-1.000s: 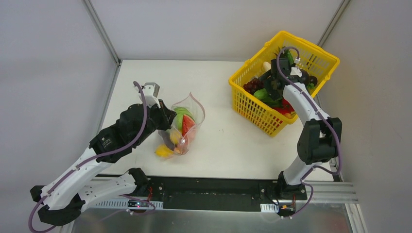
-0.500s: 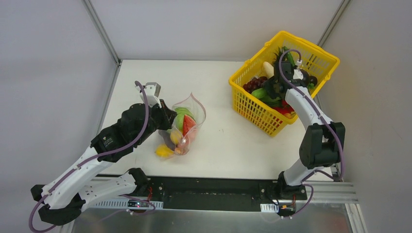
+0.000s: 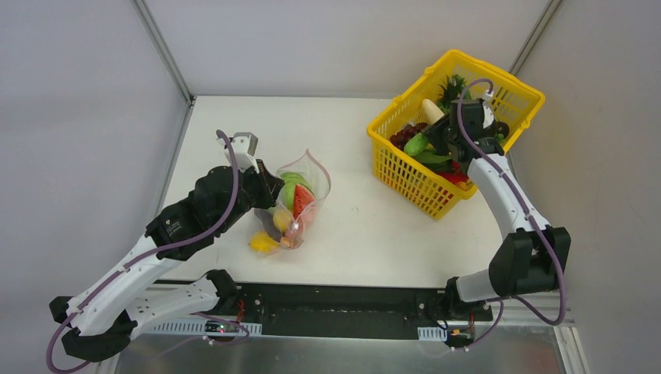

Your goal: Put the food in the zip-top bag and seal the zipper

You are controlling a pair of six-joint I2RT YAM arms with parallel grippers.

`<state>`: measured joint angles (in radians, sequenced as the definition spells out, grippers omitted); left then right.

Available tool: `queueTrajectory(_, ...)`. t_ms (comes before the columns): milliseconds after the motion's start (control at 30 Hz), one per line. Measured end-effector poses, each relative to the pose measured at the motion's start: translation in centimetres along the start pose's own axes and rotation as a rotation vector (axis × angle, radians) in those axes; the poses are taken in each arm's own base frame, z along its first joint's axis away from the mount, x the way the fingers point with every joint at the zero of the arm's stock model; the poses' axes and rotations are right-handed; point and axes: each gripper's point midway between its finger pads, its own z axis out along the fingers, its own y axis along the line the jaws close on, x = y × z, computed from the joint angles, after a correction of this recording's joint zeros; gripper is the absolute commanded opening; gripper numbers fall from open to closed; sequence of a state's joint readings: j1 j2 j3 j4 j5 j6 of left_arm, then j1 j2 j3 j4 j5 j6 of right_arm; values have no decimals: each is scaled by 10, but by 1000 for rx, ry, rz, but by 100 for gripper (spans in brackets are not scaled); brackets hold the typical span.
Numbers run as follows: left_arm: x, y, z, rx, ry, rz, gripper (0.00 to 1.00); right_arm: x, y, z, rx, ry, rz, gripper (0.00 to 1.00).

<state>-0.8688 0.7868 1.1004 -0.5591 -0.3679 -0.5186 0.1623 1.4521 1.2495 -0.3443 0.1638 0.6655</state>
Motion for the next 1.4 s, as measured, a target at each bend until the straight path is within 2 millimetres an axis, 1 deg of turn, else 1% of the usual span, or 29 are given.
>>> queueTrajectory(67, 0, 0, 0, 1, -1, -4, 0, -2, 8, -10, -46, 2, -16, 29)
queueTrajectory(167, 0, 0, -1, 1, -1, -9, 0, -3, 25, -28, -160, 9, -44, 30)
queueTrajectory(367, 2, -2, 1, 6, 8, -12, 0, -7, 51, -74, -364, -14, -86, 30)
queueTrajectory(467, 5, -3, 3, 10, 19, -9, 0, -9, 64, -90, -444, -16, -113, 29)
queueTrajectory(567, 7, -4, 5, 10, 31, -4, 0, -3, 72, -102, -509, 15, -134, 29)
queueTrajectory(833, 15, -9, 12, 18, 65, 6, 0, 30, 100, -131, -701, 169, -193, 29)
queueTrajectory(933, 15, -10, 13, 21, 68, 7, 0, 53, 114, -146, -773, 221, -250, 29)
queueTrajectory(1033, 15, -10, 13, 23, 67, 5, 0, 84, 131, -167, -857, 260, -331, 28)
queueTrajectory(1100, 14, -11, 13, 24, 66, 5, 0, 101, 140, -179, -900, 265, -375, 28)
queueTrajectory(1167, 14, -11, 13, 27, 66, 4, 0, 120, 153, -194, -941, 231, -427, 28)
queueTrajectory(1233, 14, -12, 13, 32, 70, 4, 0, 132, 164, -209, -974, 178, -462, 28)
queueTrajectory(1333, 15, -13, 12, 39, 73, 3, 0, 142, 180, -228, -1001, 65, -495, 28)
queueTrajectory(1400, 15, -14, 12, 40, 74, 2, 0, 148, 187, -235, -991, -17, -517, 28)
